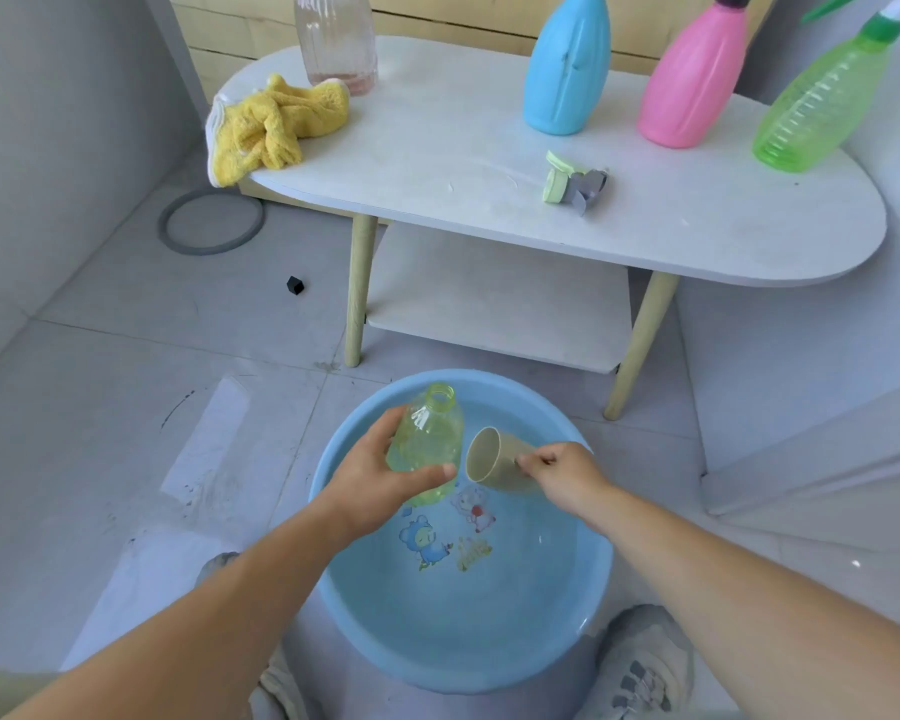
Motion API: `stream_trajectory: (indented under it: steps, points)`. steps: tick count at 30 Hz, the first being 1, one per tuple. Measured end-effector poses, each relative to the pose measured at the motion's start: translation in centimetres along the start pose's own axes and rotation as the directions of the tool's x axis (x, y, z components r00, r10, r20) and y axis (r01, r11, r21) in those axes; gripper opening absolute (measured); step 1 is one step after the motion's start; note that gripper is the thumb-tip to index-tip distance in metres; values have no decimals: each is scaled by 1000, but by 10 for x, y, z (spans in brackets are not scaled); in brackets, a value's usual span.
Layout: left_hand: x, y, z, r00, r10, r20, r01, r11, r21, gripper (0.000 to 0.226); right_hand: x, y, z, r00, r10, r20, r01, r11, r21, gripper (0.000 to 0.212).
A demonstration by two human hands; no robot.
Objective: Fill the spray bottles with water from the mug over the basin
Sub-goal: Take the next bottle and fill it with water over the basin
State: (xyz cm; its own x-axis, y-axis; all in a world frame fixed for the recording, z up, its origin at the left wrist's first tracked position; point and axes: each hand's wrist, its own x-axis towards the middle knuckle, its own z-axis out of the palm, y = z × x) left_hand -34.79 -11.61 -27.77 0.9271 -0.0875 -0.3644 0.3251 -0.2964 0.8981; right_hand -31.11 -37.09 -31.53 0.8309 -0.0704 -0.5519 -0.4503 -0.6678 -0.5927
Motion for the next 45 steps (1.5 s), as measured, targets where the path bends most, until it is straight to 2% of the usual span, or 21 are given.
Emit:
stream_trajectory:
  steps: [4,7,11,24,33,39,45]
  points:
    - [1,0,1,1000,-9,9,9,1000,6,81,8,8,6,997,-76,10,77,982,-171,43]
    - [2,1,2,999,-10,30,10,1000,-19,68,8,9,10,992,-123,19,124,967,-221,48]
    - [3,2,5,999,1,49,1,1000,-32,63,7,11,12,988,-151,25,151,942,-299,48]
    - [4,0,5,999,3,44,-1,999,-49,66,7,17,17,991,-111,68,127,944,-305,48]
    - [3,-1,3,1000,-12,29,14,997,-76,67,9,14,8,999,-32,36,31,999,28,39]
    - [1,2,1,1000,-4,11,5,996,-94,72,3,7,-11,1000,4,24,-12,940,341,30]
    - [-3,5,-2,1000,27,2,-27,995,-98,68,-21,-20,-53,998,-68,9,57,895,442,31]
